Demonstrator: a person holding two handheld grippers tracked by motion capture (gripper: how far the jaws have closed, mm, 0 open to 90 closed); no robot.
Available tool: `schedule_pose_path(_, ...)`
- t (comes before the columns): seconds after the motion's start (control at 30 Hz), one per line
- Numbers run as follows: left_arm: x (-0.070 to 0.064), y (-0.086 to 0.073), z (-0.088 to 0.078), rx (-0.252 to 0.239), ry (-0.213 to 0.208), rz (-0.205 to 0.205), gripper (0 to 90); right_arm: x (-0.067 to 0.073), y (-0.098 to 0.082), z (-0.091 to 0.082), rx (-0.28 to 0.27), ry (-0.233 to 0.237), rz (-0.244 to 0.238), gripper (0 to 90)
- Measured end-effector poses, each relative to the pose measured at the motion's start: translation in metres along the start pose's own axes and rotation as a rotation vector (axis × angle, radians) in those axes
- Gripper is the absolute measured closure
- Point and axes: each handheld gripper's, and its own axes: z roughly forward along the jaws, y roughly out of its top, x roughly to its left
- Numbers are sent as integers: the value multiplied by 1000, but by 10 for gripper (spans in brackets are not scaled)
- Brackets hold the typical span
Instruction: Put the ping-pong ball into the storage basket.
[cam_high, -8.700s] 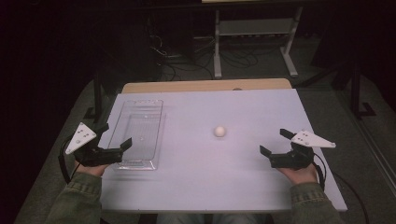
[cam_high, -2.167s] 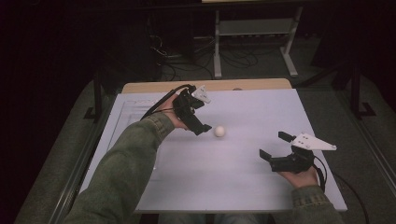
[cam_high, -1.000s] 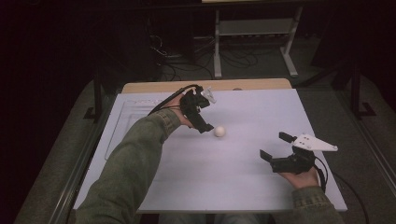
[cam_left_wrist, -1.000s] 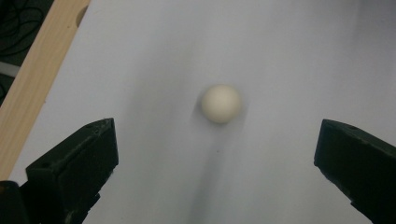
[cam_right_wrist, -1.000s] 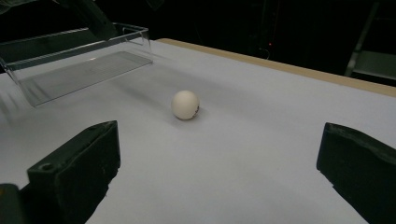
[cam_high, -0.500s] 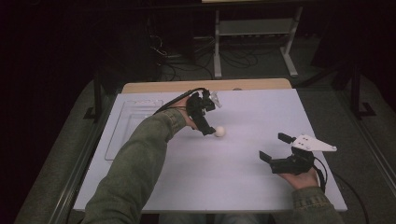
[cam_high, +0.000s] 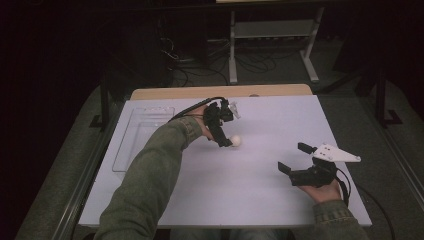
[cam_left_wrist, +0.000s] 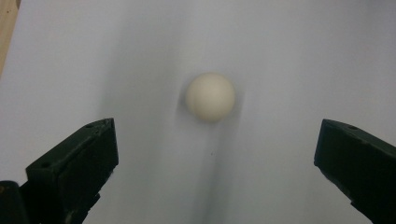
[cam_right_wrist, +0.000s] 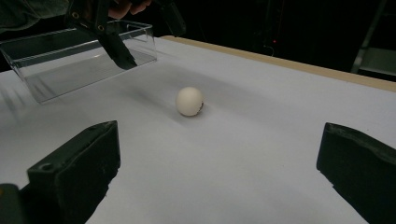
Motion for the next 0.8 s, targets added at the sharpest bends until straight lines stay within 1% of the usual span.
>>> schedule_pose_path(0.17,2,0,9,10,-16,-4,0,0,0,0,-1,2,-2,0)
schedule_pose_path(0.23,4,0,13,15,-21,-12,0,1,0,0,-1,4,-4,0)
schedule_pose_path(0.37,5,0,20,28,-30,-5,0,0,0,1,-1,5,-2,0)
schedule_pose_path(0.43,5,0,23,20,-49,-5,0,0,0,1,0,6,-4,0)
schedule_pose_path(0.47,6,0,24,22,-52,-8,0,1,0,1,2,5,-3,0)
schedule_pose_path(0.57,7,0,29,17,-52,-8,0,1,0,1,2,5,-4,0)
schedule_pose_path(0.7,7,1,35,9,-40,-1,0,0,0,1,0,6,-4,0)
schedule_pose_path(0.73,7,2,36,10,-46,0,0,1,0,1,0,6,-4,0)
schedule_pose_path(0.77,7,2,37,8,-59,-10,0,1,0,0,0,7,-3,0)
schedule_pose_path(0.8,6,3,39,9,-58,-6,0,0,0,0,-1,7,-5,0)
